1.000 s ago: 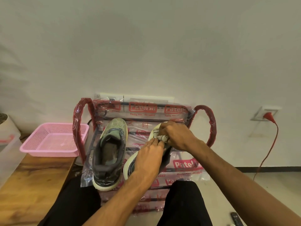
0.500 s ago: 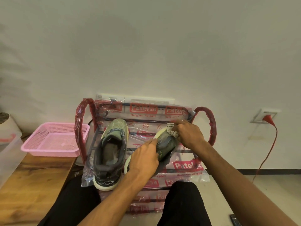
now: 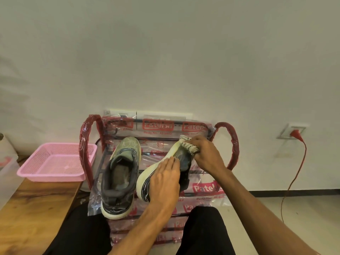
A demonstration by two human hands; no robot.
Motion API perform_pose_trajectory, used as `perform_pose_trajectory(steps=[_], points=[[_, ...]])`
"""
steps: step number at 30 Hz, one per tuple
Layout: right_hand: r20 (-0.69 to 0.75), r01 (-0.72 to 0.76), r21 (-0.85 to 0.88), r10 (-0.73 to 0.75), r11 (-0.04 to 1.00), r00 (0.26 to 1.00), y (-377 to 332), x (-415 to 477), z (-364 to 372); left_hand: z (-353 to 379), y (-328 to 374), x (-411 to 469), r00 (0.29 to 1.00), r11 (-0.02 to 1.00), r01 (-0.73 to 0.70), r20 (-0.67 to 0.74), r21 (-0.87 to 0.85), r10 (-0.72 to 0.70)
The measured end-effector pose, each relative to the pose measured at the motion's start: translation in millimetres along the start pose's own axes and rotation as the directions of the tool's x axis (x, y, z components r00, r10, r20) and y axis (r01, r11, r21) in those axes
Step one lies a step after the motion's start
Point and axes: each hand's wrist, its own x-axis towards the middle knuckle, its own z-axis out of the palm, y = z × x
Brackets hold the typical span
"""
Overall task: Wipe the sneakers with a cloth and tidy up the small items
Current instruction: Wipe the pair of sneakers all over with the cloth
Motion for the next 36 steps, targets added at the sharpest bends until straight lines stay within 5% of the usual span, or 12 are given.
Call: perform_pose_trajectory(steps=[6,12,19,27,36], points=[[0.044,0.002,-0.092,0.002,0.996,0.999,5,-12,6,16,-2,-13,0.986,0.997,-0.082,0.148,-0.01,0.083],[0.016,0.018,0.001,-0.018,1.0,1.0,9,-16,9,31,2,-18,0.977,0.99,-0.143,0.158,0.002,0.141],[0.037,-0.028,-0.077,0.031,0.997,0.999,9,-18,12,13,-11,-13,0.976,0.984,-0.17,0.151,0.057,0.16],[0.119,0.206,-0.18,-0.186,0.962,0.975,-10,-38,15,4,-27,-12,0.91,0.953,-0.291,0.334,0.086,0.248],[0.128,0.143,-0.206,-0.118,0.968,0.985,-13,-51,20,3,-36,-13,0.846,0.931,-0.353,0.458,0.095,0.274]])
